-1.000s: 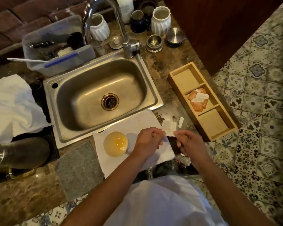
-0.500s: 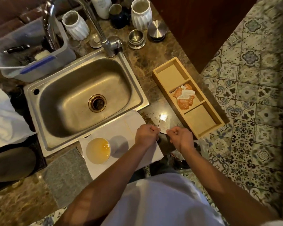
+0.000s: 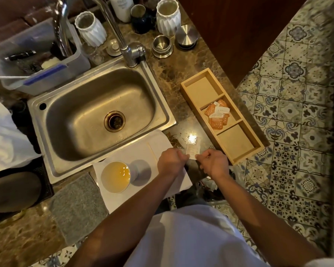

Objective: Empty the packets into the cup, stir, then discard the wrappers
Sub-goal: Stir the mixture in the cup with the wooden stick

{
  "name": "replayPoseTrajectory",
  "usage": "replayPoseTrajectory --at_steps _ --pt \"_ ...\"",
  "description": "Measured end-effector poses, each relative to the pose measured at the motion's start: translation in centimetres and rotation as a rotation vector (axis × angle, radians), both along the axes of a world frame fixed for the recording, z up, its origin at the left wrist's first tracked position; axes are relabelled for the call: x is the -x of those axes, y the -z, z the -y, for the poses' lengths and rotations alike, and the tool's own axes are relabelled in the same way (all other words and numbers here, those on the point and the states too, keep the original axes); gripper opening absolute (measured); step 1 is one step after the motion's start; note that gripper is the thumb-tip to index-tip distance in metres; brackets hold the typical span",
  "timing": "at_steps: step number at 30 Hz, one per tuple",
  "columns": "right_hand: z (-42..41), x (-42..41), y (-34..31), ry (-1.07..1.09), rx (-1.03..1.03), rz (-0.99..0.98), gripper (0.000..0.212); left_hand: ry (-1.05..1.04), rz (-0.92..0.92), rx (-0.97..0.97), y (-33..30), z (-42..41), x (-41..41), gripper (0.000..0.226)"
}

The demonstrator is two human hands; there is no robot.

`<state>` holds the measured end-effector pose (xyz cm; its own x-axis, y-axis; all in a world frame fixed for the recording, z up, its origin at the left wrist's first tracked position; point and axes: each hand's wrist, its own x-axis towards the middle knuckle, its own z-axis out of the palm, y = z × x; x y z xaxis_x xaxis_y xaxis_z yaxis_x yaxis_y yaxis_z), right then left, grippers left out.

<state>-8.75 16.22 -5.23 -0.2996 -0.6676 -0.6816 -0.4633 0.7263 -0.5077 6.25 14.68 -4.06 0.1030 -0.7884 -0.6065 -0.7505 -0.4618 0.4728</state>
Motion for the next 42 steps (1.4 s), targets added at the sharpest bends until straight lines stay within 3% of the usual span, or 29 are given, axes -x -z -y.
replayPoseTrajectory --at_steps 4,10,14,19,23,34,42 --pt "-0.6 0.0 0.0 0.039 0.080 0.014 0.029 -0.015 -0.089 0.075 -1.7 -1.1 -0.9 0.025" --pt "-1.0 -1.5 -0.8 -0.187 0.136 0.016 0.019 -0.115 -0.212 0.337 -8.7 -4.3 -5.2 0.010" --pt "-0.8 -3.8 -1.1 -0.367 0.197 0.009 0.015 -0.307 -0.141 0.456 -12.7 -6.1 -10.7 0.005" --pt "-0.9 -7.0 -1.0 -0.568 0.227 -0.021 0.025 -0.552 0.078 0.569 -12.4 -8.2 -17.8 0.006" --pt "-1.0 -9.1 -1.3 -0.708 0.197 -0.107 0.028 -0.533 0.157 0.501 -10.9 -9.7 -20.8 0.027" --pt "-1.9 -11.5 -2.2 -0.822 0.107 -0.307 0.022 -0.546 -0.057 0.427 -8.8 -10.4 -20.3 0.021" --pt "-2.0 -11.8 -2.2 -0.630 -0.052 -0.142 0.024 -0.602 -0.134 0.377 -8.1 -10.4 -20.7 0.019"
